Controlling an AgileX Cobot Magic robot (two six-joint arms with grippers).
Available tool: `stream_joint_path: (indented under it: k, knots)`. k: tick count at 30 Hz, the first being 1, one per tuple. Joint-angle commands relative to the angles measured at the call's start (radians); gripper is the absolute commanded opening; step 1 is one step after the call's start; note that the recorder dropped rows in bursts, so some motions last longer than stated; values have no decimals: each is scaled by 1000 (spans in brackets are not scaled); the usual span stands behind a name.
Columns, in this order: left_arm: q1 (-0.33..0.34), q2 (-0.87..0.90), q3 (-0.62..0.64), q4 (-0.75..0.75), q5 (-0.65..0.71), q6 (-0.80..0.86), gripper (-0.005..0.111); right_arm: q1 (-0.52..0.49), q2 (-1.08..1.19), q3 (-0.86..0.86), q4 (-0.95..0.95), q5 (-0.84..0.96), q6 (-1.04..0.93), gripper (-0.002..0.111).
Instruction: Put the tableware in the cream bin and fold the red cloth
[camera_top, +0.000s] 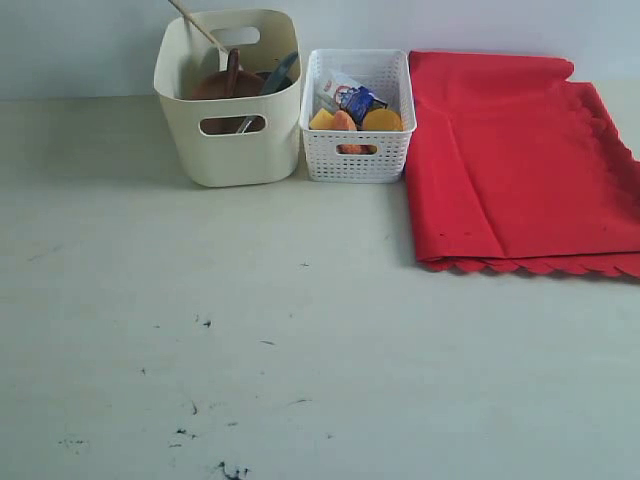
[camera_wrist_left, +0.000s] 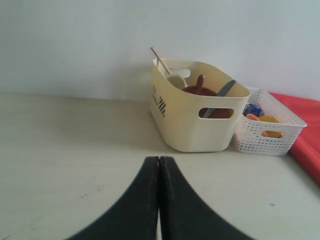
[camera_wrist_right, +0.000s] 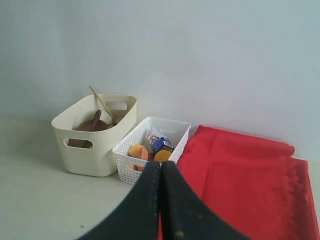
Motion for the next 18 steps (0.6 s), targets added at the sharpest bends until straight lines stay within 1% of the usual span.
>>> stream_joint_path:
  k: [1,7,10,18]
  knots:
    - [19,-6,38,102,-23,-107,0,2,-7,3,-2,-14,-2,0]
    - [21,-6,96,135,-24,-107,0,2,-7,3,-2,-16,-2,0]
    - [26,-6,100,135,-24,-107,0,2,-7,3,-2,-16,-2,0]
    - [70,-6,100,132,19,-107,0,2,-7,3,-2,-16,-2,0]
